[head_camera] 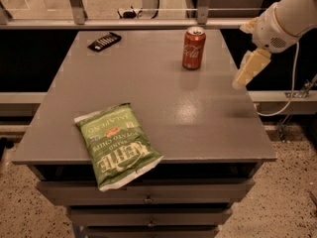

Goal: Knock coke can over

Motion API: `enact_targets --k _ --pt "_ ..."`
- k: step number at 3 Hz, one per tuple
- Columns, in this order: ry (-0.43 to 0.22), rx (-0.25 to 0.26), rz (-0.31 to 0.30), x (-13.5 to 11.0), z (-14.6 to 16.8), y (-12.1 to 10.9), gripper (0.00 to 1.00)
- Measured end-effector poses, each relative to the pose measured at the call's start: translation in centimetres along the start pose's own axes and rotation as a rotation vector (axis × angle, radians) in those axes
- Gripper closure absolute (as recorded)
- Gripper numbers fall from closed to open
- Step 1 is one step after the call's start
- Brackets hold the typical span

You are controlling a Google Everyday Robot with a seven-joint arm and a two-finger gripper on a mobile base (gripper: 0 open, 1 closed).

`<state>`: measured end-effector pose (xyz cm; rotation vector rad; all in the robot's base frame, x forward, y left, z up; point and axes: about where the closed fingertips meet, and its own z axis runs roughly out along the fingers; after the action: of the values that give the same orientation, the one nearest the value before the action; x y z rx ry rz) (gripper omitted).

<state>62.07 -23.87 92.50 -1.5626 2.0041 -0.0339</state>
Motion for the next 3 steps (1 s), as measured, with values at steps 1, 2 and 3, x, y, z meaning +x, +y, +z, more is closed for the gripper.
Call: enact_targets --k 1,2,3 --pt "-0.116 -0.012 0.075 -0.3 3.5 -2.6 0.00" --pt "-0.280 -0.074 0.173 -1.8 6.8 -4.0 0.00" --pt "-0.394 -0.128 0.224 -3.6 8.2 -4.1 0.00"
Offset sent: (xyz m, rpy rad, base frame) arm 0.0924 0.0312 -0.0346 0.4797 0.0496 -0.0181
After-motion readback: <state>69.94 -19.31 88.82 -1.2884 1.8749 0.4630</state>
